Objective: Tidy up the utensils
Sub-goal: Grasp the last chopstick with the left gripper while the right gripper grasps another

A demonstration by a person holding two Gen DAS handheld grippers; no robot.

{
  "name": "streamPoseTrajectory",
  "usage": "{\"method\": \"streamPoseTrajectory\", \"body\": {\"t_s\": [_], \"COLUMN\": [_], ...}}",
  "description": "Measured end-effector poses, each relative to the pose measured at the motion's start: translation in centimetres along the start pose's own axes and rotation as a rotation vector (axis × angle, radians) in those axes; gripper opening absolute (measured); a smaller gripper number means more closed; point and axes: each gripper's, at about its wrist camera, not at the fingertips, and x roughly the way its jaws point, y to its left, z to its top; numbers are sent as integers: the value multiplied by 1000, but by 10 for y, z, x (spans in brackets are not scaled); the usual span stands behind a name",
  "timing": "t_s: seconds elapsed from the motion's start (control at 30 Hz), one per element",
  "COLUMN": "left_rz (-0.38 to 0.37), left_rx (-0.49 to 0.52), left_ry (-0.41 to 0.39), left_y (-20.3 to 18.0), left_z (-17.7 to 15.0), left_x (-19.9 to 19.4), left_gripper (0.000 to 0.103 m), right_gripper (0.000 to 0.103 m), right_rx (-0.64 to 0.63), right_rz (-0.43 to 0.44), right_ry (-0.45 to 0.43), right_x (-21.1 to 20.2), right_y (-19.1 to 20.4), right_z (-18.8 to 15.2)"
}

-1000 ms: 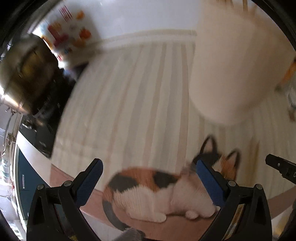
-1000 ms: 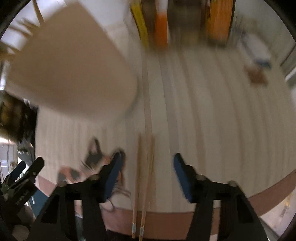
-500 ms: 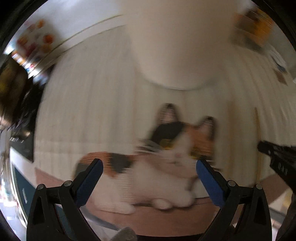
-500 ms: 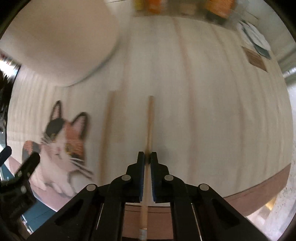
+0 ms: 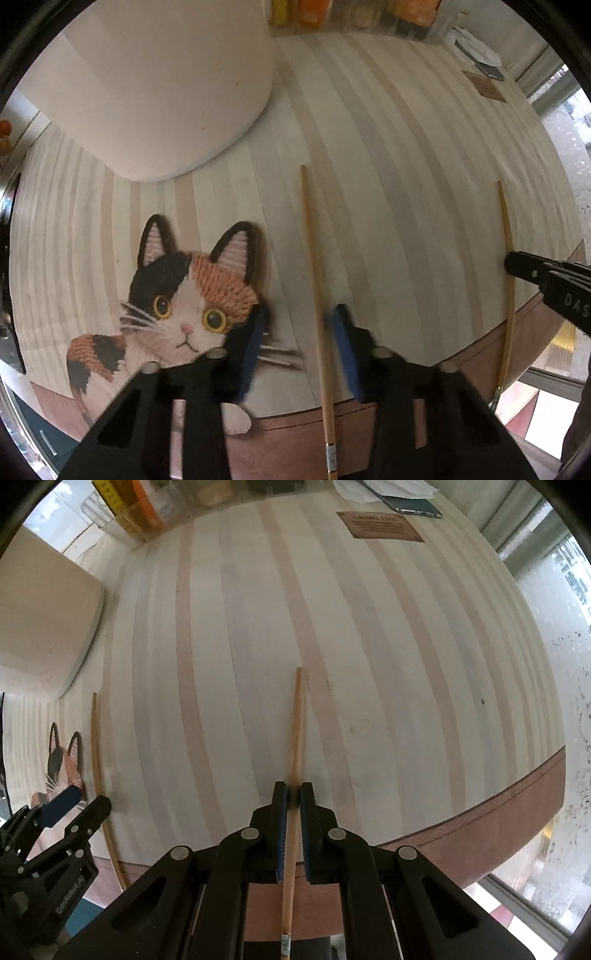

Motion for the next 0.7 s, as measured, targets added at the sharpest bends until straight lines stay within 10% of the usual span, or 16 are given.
{"method": "streamPoseTrajectory", "body": {"t_s": [0.1, 0.7], "left_rz": [22, 38], "left_rx": [-4, -203], "left_ry": [-10, 19], "left_y": [-2, 67], "left_z": [1, -13], "left_x": [-3, -17], "left_gripper": [4, 5], "right_gripper": [7, 7], "right_rx": [-11, -199], "right_rz": [-24, 26], "right_ry": [-4, -17], "right_x": [2, 33], "right_y": [-1, 102], "right_z": [0, -15]}}
